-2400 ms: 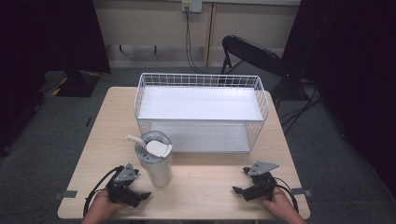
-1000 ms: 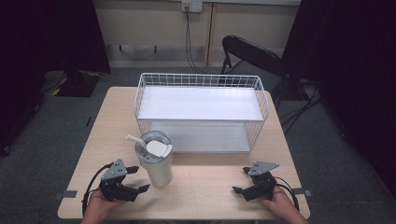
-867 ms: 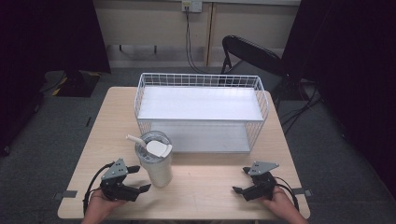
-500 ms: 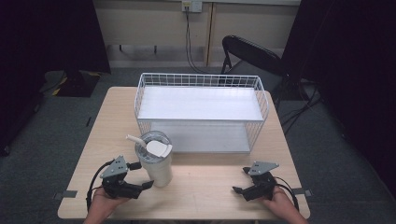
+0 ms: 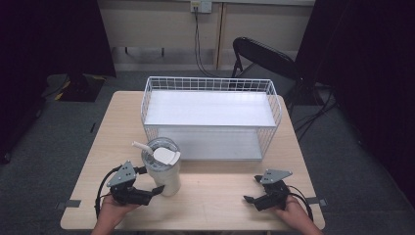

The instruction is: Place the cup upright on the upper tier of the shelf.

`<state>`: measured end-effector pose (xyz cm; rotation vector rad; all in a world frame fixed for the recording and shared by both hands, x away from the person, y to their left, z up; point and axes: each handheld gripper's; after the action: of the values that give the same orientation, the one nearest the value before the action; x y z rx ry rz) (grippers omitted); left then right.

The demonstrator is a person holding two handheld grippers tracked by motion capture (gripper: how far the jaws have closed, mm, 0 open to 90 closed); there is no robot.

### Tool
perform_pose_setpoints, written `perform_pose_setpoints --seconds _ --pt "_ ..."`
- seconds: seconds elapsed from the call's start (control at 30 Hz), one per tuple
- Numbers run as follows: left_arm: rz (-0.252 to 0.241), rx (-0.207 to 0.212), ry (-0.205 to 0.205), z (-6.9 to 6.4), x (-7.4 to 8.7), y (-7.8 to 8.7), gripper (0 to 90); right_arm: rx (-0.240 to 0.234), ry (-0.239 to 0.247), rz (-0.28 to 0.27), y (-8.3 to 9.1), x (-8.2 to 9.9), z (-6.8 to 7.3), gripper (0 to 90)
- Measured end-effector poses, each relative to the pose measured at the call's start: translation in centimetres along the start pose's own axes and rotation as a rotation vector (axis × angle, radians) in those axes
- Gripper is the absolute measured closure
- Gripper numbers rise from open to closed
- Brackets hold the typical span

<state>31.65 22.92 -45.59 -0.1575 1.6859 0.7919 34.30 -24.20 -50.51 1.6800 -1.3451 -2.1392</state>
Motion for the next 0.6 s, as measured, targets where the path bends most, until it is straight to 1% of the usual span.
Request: perform_pose_setpoints --seconds 0.07,0.13,0.17,0.23,0.27,0.3,0.37,0.43,0.47,0.5,0.53,0.6 --pt "0.0 -0.001 0.003 0.0 0.0 -0.2 15.6 0.0 0.0 -0.001 0.0 0.0 0.0 11.7" --pt "0.001 -0.001 -0.003 -0.1 0.0 -0.4 15.6 0.0 0.0 0.0 0.0 0.0 0.0 11.7" --pt "-0.003 -0.007 -0.01 -0.1 0.0 -0.5 15.6 0.0 0.0 0.0 0.0 0.0 0.0 11.7" --pt "-0.023 -0.01 0.002 -0.1 -0.1 -0.6 15.6 0.0 0.0 -0.001 0.0 0.0 0.0 11.7" --pt "-0.025 -0.007 -0.003 0.0 -0.2 -0.6 15.3 0.0 0.0 -0.001 0.0 0.0 0.0 11.7" --pt "-0.022 -0.011 -0.017 0.0 -0.3 -0.6 15.1 0.0 0.0 -0.002 0.0 0.0 0.0 11.7" --pt "-0.027 -0.012 -0.021 -0.1 -0.3 -0.6 14.8 0.0 0.0 -0.001 0.0 0.0 0.0 11.7" --pt "-0.047 -0.012 -0.012 -0.1 -0.3 -0.8 14.2 0.0 0.0 -0.001 0.0 0.0 0.0 11.7" --pt "-0.046 -0.016 -0.012 -0.1 -0.3 -0.9 13.5 0.0 0.0 -0.002 0.0 0.0 0.0 11.7" --pt "-0.042 -0.019 -0.021 -0.1 -0.3 -0.9 13.1 0.0 0.0 -0.001 0.0 0.0 0.0 11.7" --pt "-0.05 -0.022 -0.02 -0.1 -0.3 -1.1 12.7 0.0 0.0 -0.002 0.0 0.0 0.0 11.7" --pt "-0.067 -0.013 0.004 0.0 -0.2 -1.3 11.7 0.0 0.0 -0.001 0.0 0.0 0.0 11.7"
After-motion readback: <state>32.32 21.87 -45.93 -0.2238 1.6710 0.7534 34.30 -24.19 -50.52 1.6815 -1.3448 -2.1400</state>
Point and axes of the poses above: each handheld gripper's, and its own axes: y roughly backward along the jaws, x roughly out of its underside, z roughly to its left, and after that the axes turned 1 degree about x, right-handed
